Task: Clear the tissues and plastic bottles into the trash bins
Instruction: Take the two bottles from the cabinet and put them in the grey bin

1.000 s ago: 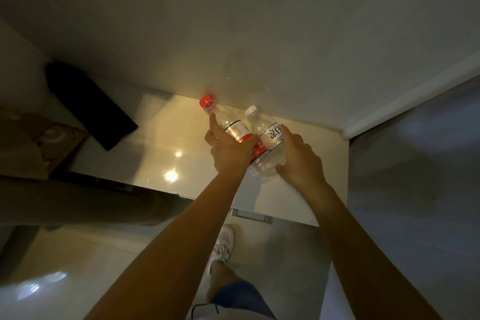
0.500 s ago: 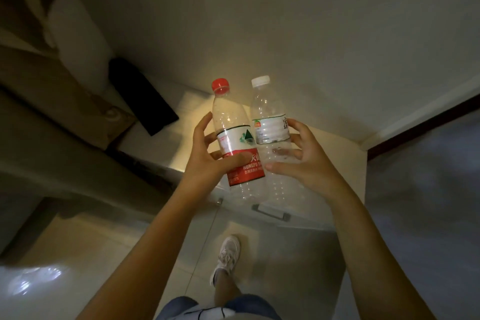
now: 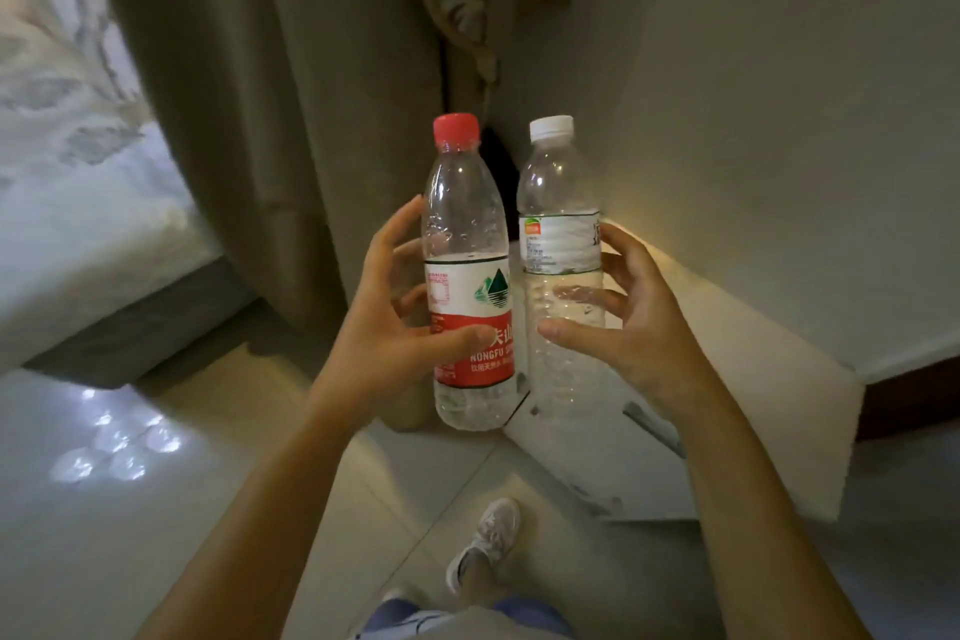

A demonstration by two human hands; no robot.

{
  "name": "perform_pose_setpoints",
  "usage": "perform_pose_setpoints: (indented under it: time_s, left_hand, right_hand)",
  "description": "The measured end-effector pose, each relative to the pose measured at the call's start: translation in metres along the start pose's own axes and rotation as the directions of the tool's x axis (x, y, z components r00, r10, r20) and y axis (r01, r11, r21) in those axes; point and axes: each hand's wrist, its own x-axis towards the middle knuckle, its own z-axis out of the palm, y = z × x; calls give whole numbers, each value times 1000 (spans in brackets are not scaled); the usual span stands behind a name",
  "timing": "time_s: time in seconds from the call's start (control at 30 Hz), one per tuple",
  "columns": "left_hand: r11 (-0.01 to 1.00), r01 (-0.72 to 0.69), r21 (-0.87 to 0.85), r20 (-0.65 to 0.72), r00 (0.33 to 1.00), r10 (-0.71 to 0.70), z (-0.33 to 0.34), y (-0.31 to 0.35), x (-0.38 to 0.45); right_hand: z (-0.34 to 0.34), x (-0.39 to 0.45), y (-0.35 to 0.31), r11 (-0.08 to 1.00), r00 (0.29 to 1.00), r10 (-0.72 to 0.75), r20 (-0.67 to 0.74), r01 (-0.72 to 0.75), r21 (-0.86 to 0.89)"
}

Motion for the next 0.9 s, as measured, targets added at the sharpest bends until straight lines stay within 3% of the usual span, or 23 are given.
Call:
perform_pose_setpoints:
  time_s: [0.13,0.27,0.4,0.57,0.67,0.9]
  left_hand:
    - [1000,-30,-1,-199,980,29,-61,15,-81]
    - [997,-69,33,-392,917,77,-113,25,-164]
    - [996,-81,38,-585,806,88,-159,29,-238]
    - [993,-107,44,-759,643,103,-198,32,-308]
    - [992,-119,47,-835,540,104,-219,30,-331]
    - [994,-99,41,-922,380,75,-281,25,-344]
  right_hand:
    - [71,-26,-33,996,983,-89,162,89,3]
    - [147,-51,-64,982,916,-186,356,182,45]
    - [218,-68,-90,968,780,-235,580,240,69]
    - [297,-80,-121,949,590,-265,763,299,99]
    - [341,-79,-133,942,502,-268,823,317,113]
    - [430,-52,-157,922,376,-252,891,374,103]
